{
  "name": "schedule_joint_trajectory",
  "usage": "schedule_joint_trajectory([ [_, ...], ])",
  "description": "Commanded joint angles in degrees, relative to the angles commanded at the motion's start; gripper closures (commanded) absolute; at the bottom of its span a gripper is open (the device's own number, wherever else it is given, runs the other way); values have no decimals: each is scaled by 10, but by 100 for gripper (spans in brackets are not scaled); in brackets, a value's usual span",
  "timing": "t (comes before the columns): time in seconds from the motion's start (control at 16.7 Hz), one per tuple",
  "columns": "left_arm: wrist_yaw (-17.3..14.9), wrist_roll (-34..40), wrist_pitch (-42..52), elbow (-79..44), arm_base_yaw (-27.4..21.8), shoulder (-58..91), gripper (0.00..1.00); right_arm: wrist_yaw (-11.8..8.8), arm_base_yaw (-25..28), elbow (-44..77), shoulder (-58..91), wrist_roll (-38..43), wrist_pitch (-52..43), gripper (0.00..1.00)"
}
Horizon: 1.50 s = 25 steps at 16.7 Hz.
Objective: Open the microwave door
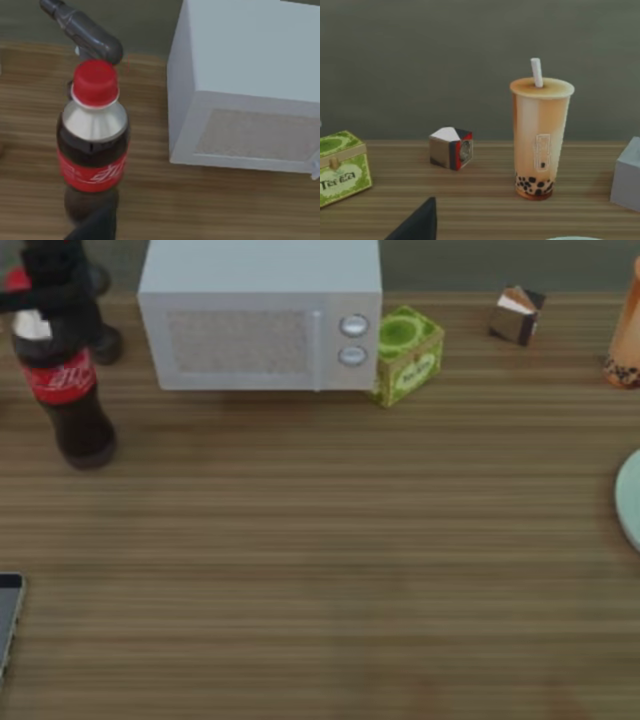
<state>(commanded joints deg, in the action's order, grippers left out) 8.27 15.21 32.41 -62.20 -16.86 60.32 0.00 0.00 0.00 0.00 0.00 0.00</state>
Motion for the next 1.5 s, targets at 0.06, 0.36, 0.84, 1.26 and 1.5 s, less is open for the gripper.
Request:
schedule_joint_trajectory([
  [0.06, 8, 15, 33, -66, -17, 64, 0, 0, 0, 0, 0, 0, 0, 0],
  [0.36, 46, 85, 187, -384, -95, 370, 0, 0, 0, 0, 0, 0, 0, 0],
  [0.84, 84, 158, 347, -707, -176, 685, 0, 0, 0, 0, 0, 0, 0, 0],
  [1.26, 86, 164, 360, -731, -180, 711, 0, 0, 0, 0, 0, 0, 0, 0],
  [1.5, 82, 154, 321, -718, -172, 734, 0, 0, 0, 0, 0, 0, 0, 0],
])
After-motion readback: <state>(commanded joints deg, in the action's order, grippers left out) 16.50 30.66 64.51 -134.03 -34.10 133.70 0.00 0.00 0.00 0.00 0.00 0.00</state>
